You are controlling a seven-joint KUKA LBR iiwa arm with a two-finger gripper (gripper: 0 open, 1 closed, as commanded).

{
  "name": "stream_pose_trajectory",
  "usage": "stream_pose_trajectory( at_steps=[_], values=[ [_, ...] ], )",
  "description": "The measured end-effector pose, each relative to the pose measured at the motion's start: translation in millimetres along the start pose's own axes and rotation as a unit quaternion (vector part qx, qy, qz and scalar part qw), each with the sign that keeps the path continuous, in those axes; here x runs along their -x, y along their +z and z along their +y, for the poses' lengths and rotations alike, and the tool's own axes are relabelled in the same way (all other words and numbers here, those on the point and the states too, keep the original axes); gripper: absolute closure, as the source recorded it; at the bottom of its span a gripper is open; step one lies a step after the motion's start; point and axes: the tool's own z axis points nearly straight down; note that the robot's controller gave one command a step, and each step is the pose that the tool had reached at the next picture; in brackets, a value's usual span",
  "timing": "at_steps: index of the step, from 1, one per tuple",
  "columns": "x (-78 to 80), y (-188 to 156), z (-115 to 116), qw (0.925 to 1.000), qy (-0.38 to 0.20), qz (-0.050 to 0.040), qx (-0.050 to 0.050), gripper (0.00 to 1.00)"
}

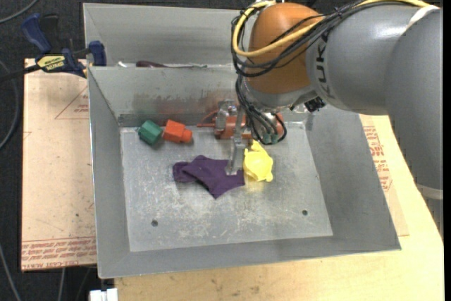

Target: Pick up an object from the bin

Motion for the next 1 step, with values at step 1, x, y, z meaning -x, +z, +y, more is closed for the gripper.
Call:
stream_pose_trajectory(
  at_steps=[1],
  values=[
    [1.6,-5.1,-0.3,1.0,0.001,-0.0036,0.0,0.0]
  ],
)
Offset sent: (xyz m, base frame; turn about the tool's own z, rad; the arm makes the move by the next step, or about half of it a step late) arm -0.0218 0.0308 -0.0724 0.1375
